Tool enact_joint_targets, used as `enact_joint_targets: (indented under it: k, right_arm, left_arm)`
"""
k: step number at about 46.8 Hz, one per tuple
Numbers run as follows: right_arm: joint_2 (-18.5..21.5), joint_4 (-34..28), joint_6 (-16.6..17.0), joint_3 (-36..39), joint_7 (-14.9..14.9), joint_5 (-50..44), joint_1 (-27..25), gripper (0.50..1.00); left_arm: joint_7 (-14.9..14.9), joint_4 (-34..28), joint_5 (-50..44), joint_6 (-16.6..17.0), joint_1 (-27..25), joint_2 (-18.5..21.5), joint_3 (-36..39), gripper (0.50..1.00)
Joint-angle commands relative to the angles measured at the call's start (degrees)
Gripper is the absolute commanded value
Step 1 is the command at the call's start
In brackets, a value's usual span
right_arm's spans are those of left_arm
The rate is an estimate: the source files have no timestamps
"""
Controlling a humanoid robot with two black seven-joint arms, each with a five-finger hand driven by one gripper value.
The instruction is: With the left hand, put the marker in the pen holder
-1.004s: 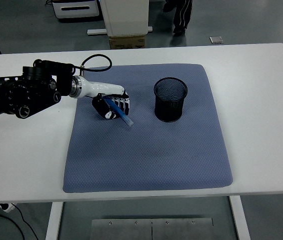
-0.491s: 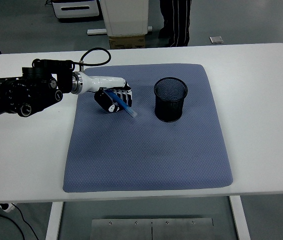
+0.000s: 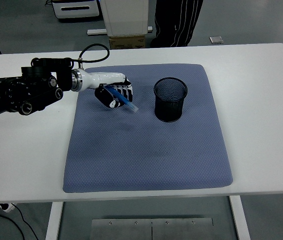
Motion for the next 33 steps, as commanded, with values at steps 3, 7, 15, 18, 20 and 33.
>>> enact_joint_targets:
  k: [3, 7, 15, 18, 20, 33]
  right_arm:
    - [0.00, 0.00, 0.00, 0.00, 0.01, -0.07, 0.05, 1.000]
    - [0.00, 0.00, 0.00, 0.00, 0.01, -0.07, 0.05, 1.000]
    - [0.00, 0.00, 0.00, 0.00, 0.01, -0.07, -0.04, 1.000]
    - [0.00, 0.00, 0.00, 0.00, 0.01, -0.07, 0.05, 1.000]
    - [0.00, 0.00, 0.00, 0.00, 0.01, -0.07, -0.04, 1.000]
    - [0.00, 0.00, 0.00, 0.00, 0.01, 0.02, 0.05, 1.000]
  left_arm:
    - [0.09, -0.01, -1.59, -0.09, -0.43, 0.05, 0.01, 0.500]
    - [0.09, -0.01, -2.82, -0.09, -0.69, 0.05, -0.08, 0.500]
    - [0.09, -0.09, -6.25, -0.35, -1.92, 0.05, -0.08, 0.500]
    - [0.09, -0.09, -7.39, -0.44, -2.62, 0.05, -0.17, 0.500]
    - [0.09, -0.09, -8.44, -0.53, -3.15, 0.13, -0.26, 0.500]
    - [0.00, -0.27, -13.63, -1.32, -5.26, 0.22, -0.34, 0.505]
